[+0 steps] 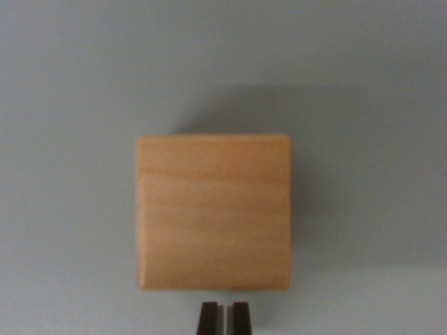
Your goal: Push wooden cube
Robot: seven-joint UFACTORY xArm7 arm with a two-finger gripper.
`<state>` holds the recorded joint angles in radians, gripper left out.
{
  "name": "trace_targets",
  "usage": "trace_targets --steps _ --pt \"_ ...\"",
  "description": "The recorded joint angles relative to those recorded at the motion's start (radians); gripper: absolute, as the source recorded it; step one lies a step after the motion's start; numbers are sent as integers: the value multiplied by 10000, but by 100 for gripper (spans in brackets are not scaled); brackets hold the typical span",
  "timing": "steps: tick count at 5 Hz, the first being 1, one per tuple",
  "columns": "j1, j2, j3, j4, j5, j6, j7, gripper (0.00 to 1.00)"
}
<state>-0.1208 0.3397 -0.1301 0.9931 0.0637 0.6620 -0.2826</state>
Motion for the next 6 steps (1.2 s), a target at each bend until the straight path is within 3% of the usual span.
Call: trace_targets --steps 1,2,3,4,5,6 --pt "0 0 0 0 0 0 0 100" --pt "8 273 24 437 17 165 38 100" --pt "8 273 24 437 17 165 38 100" --pt "17 543 48 870 35 328 76 100" --pt "17 543 48 870 35 328 76 100" --pt "26 836 74 1339 53 505 117 100"
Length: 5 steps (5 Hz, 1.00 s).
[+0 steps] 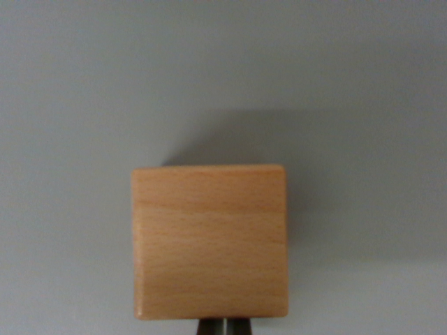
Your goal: Push wooden cube
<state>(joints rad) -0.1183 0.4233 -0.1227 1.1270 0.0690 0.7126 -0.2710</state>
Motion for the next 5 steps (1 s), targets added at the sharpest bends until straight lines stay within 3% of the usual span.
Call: trace_targets --steps 1,2,3,4,5 --pt "0 0 0 0 0 0 0 100" --pt "9 305 27 488 19 184 43 100" --pt "9 305 27 488 19 184 43 100" --pt "18 589 52 943 38 356 82 100" --pt "18 589 52 943 38 356 82 100"
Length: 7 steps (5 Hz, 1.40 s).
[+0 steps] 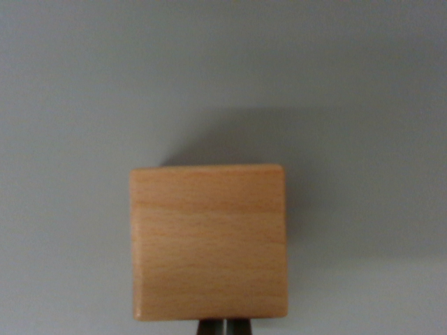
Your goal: Push wooden cube
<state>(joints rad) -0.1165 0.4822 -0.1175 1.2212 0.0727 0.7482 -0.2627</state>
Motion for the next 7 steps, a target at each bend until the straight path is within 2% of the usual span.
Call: trace_targets --steps 1,2,3,4,5,6,7 --pt "9 287 25 460 18 174 40 100" --pt "9 287 25 460 18 174 40 100" --pt "17 544 48 872 35 329 76 100" --pt "17 544 48 872 35 329 76 100" --pt "24 793 70 1269 51 479 111 100" --pt "24 793 70 1269 51 479 111 100" --pt "31 1014 90 1624 65 613 142 100"
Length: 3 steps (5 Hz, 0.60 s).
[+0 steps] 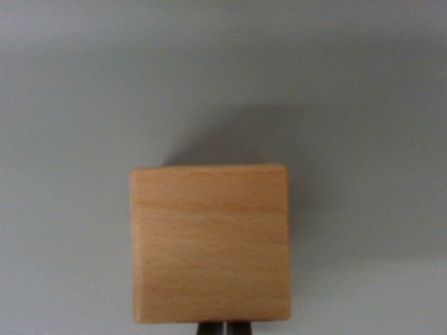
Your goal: Push wooden cube
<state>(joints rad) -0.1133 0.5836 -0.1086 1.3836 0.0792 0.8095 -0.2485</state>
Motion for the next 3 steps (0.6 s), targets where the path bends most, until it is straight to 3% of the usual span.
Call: trace_targets --steps 1,2,3 --pt "0 0 0 0 0 0 0 100" --pt "6 189 17 302 12 114 26 100" --pt "6 189 17 302 12 114 26 100"
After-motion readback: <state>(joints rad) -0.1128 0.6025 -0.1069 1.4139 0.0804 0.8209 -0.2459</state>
